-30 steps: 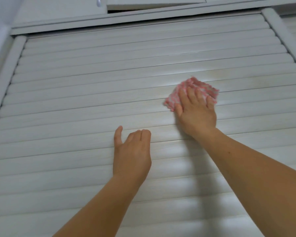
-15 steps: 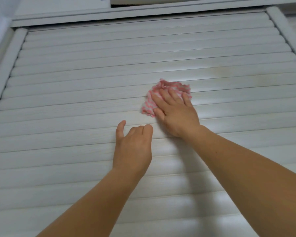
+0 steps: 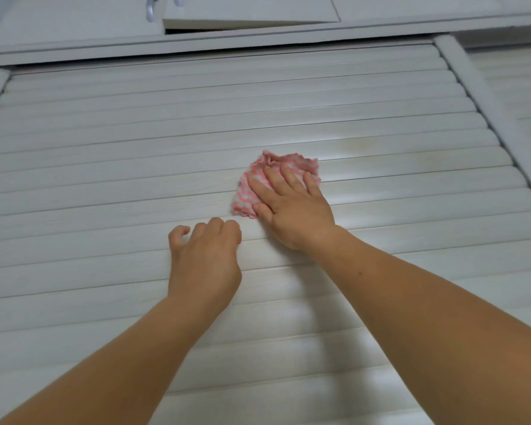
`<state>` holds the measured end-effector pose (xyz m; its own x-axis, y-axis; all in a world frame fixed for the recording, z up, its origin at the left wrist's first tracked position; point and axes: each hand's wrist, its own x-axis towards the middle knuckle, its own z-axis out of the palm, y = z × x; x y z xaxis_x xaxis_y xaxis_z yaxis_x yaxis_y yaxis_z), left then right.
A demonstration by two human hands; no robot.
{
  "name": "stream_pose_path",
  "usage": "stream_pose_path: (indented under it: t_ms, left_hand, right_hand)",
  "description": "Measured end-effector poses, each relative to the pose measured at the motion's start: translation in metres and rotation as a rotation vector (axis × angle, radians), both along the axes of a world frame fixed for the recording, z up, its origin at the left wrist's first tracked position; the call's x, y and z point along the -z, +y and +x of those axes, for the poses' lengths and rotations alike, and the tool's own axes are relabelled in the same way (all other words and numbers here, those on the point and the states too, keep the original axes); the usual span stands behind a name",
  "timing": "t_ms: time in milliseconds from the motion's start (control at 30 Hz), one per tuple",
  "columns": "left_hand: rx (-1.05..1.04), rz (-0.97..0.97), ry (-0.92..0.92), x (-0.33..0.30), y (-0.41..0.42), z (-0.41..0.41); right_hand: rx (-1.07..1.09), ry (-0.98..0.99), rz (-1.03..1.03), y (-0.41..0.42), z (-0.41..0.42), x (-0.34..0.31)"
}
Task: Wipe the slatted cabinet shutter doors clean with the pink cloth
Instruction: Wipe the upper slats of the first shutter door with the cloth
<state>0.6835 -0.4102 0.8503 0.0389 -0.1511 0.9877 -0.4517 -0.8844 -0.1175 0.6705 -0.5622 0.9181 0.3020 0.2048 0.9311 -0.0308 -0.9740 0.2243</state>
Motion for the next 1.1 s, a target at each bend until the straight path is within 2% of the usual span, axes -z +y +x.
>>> stream_pose_path:
  t_ms: [133,467,667,800,900,1100]
  left_hand:
    - [-0.005,0.033,-0.068,-0.003,-0.025,0.003]
    - [0.091,0.127,-0.055,-0.021,-0.080,-0.012]
    - [0.055,0.183,-0.005,-0.036,-0.097,-0.020]
    - [0.057,0.166,0.003,-0.043,-0.098,-0.021]
    - [0.065,0.153,0.004,-0.044,-0.097,-0.019]
    - [0.057,0.108,-0.037,-0.045,-0.100,-0.018]
  right_hand:
    - [0.009,-0.014,0.035,-0.026,-0.006,-0.002]
    - [0.072,-0.100,0.214,-0.133,-0.036,-0.003]
    - [0.136,-0.132,0.480,-0.206,-0.059,-0.004]
    - [0.138,-0.156,0.605,-0.207,-0.059,-0.009]
    - [0.129,-0.200,0.581,-0.189,-0.050,-0.010]
    - [0.101,-0.252,0.383,-0.131,-0.029,-0.013]
